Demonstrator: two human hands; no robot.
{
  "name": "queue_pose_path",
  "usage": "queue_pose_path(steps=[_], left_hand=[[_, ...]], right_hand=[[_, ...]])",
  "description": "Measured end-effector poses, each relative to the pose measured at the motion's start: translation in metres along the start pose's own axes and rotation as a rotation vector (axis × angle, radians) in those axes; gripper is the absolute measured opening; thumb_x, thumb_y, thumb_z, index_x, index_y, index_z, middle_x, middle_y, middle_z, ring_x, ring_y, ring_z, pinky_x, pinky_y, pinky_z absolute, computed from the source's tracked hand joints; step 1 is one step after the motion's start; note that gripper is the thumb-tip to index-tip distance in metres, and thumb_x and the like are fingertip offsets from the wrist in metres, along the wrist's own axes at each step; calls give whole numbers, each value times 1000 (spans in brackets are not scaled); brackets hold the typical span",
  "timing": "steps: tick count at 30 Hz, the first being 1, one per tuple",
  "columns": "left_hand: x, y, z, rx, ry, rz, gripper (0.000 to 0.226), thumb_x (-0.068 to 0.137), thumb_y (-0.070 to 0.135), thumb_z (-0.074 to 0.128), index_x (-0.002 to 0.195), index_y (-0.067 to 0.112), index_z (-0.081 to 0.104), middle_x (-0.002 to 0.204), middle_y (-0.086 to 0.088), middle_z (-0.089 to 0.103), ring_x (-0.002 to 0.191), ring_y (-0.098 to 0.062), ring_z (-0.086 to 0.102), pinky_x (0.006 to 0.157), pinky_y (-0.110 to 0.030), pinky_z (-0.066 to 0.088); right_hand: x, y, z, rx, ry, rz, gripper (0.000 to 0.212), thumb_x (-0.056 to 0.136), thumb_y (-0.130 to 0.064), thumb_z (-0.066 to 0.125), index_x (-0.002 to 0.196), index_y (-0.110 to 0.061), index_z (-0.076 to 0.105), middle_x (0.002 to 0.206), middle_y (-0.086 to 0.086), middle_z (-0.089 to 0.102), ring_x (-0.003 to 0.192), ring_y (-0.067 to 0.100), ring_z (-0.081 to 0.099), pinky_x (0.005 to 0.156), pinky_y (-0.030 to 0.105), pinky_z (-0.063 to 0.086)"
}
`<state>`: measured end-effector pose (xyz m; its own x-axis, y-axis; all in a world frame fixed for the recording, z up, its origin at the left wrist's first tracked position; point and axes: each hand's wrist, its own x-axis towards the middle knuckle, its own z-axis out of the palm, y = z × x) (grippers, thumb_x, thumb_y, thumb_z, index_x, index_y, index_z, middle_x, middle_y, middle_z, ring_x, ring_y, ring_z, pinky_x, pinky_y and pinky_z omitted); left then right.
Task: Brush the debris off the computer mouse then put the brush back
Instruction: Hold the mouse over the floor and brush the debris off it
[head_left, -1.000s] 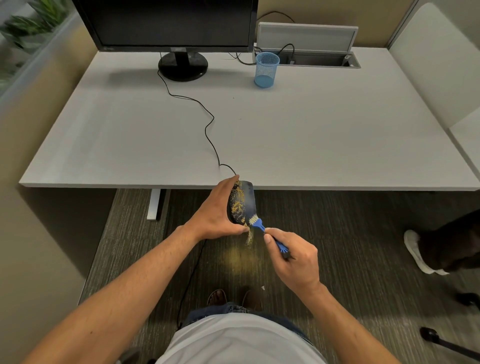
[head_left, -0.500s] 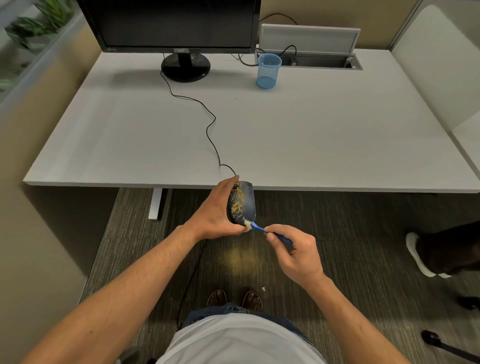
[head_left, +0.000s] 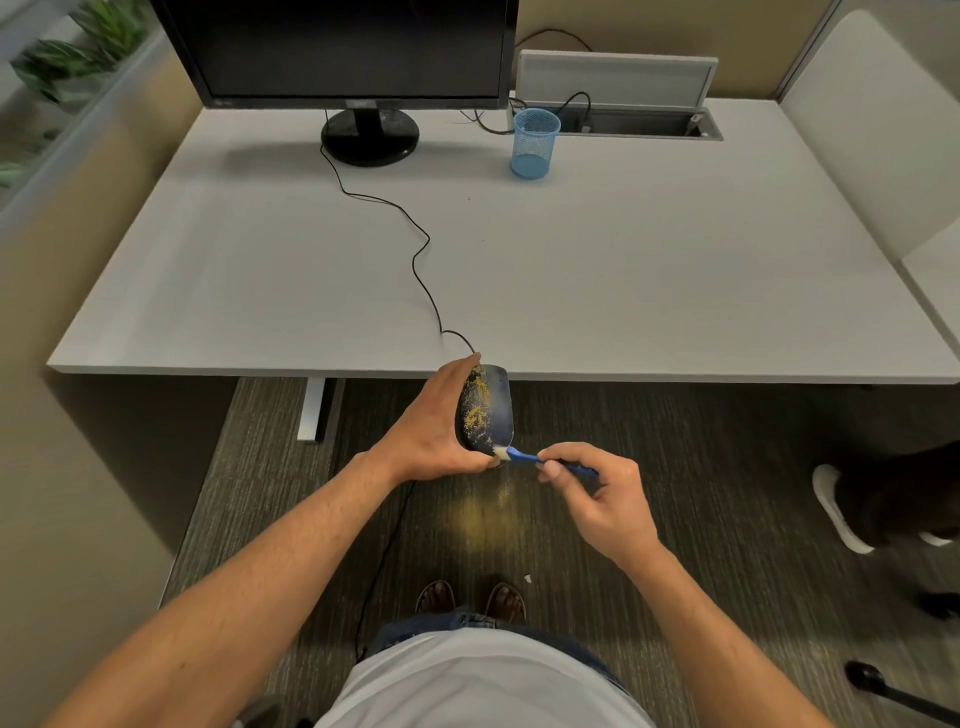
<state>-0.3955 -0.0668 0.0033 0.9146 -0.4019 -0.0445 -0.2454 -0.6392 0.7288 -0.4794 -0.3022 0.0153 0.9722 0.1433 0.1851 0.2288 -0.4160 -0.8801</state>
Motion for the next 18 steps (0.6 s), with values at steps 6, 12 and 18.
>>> queue_pose_path(steps=[6, 12, 18], left_hand=[[-2, 1, -1, -15, -8, -12, 125, 61, 46, 91, 155, 24, 12, 155, 2, 25, 140, -13, 30, 111, -28, 33], [-3, 3, 0, -2, -2, -8, 126, 62, 47, 91, 156, 21, 12, 156, -1, 26, 141, -14, 29, 112, -28, 30], [-3, 4, -1, -3, -8, 0, 124, 62, 44, 91, 156, 21, 12, 155, -1, 26, 141, -13, 29, 112, -26, 29]], right_hand=[[5, 2, -12, 104, 52, 119, 26, 94, -6, 67, 104, -29, 71, 87, -4, 75, 87, 16, 73, 79, 31, 59], [7, -2, -11, 240, -20, 169, 20, 95, -1, 66, 101, -19, 73, 90, 5, 76, 81, 21, 74, 73, 28, 59], [14, -1, -7, 280, -22, 236, 16, 96, -4, 65, 101, -17, 73, 89, 8, 75, 79, 24, 73, 71, 31, 58]])
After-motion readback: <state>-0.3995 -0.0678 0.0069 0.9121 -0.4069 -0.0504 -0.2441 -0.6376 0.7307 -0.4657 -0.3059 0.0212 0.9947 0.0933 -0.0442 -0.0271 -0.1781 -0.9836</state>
